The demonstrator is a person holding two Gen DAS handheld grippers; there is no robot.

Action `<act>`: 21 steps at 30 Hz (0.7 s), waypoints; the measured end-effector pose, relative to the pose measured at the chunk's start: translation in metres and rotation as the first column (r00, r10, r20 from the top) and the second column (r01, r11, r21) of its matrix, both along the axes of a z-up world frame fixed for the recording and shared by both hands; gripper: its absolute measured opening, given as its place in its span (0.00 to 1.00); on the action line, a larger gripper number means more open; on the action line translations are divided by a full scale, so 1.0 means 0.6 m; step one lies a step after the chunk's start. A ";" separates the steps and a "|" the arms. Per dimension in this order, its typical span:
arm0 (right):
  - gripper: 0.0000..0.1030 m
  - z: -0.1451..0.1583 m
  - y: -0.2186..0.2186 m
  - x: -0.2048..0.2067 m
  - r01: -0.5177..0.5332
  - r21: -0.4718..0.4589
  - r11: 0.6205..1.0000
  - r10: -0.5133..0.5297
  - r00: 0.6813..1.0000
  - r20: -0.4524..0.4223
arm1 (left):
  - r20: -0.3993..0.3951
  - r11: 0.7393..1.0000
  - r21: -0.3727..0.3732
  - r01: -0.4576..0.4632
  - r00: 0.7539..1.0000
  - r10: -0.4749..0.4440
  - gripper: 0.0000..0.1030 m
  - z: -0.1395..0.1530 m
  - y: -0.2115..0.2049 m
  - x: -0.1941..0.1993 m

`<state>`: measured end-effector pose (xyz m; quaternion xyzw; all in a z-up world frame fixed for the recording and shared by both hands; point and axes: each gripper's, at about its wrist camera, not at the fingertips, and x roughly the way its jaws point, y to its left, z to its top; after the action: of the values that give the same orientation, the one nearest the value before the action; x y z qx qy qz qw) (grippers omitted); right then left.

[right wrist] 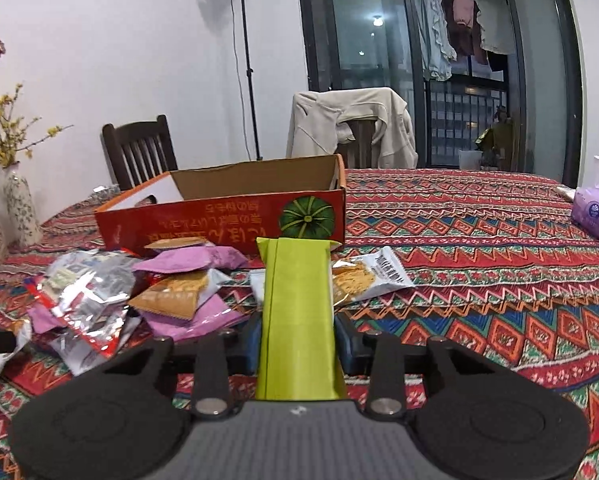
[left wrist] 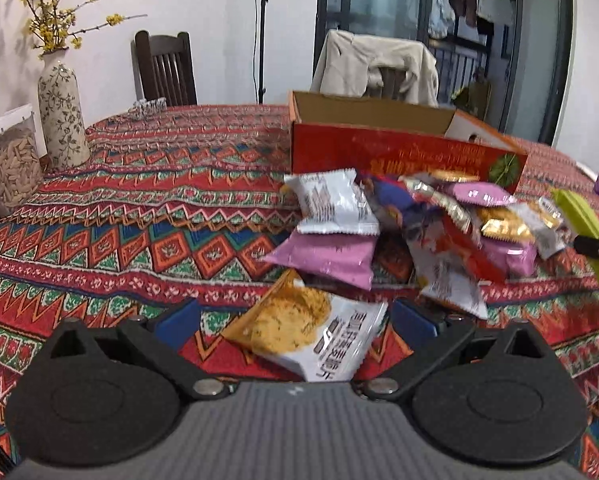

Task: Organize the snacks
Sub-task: 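Grasp green bar with right tool while left tool grasps cookie packet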

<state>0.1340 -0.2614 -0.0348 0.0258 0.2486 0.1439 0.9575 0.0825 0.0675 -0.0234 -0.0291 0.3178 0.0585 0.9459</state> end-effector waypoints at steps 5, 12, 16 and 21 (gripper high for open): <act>0.34 0.000 0.003 -0.011 -0.015 0.014 1.000 0.015 1.000 0.009 | -0.088 0.999 -0.035 0.029 0.996 -0.032 1.00 -0.018 0.002 0.022; 0.34 -0.003 0.010 -0.021 -0.031 0.026 0.999 0.031 0.999 0.013 | -0.119 0.998 0.011 0.054 0.991 -0.052 1.00 -0.021 -0.008 0.045; 0.34 -0.001 0.013 -0.027 -0.037 0.026 0.999 0.037 0.999 0.017 | -0.125 0.997 0.010 0.076 0.989 -0.074 1.00 -0.019 -0.008 0.049; 0.34 0.003 0.016 -0.033 -0.042 0.031 0.999 0.041 0.999 0.029 | -0.105 0.999 0.016 0.045 0.994 -0.043 0.99 -0.023 -0.014 0.048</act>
<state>0.1144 -0.2516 -0.0331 0.0339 0.2333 0.1682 0.9572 0.1115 0.0592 -0.0372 -0.0104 0.3668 0.0422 0.9293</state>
